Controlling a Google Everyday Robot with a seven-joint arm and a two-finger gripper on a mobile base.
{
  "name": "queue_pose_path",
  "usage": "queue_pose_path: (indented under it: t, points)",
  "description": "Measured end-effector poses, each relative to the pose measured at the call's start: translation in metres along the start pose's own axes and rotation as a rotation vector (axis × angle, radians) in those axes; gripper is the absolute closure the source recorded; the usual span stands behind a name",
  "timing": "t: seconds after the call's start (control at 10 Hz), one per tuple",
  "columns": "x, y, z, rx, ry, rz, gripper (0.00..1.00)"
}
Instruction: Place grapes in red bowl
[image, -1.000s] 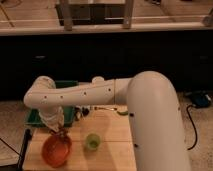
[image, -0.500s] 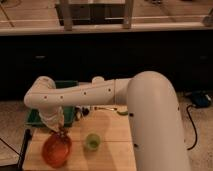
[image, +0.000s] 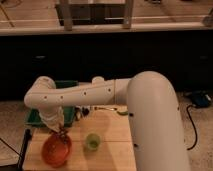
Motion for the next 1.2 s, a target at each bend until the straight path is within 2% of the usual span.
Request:
queue_pose_path:
  t: [0.6,0.8,0.9,1.0,1.1,1.2]
  points:
    - [0.0,0.001,0.0,-0.001,-0.002,-0.037,0.97]
    - [-0.002,-0.001,-0.001,-0.009,-0.003,-0.025,0.77]
    - [-0.003,-0.004,-0.001,-0.011,-0.003,-0.021,0.71]
    - [-0.005,-0.007,-0.001,-0.013,0.0,-0.011,0.59]
    - [-0.006,-0.009,-0.001,-0.012,0.003,-0.005,0.52]
    - [-0.01,-0.014,0.0,-0.011,0.006,0.012,0.39]
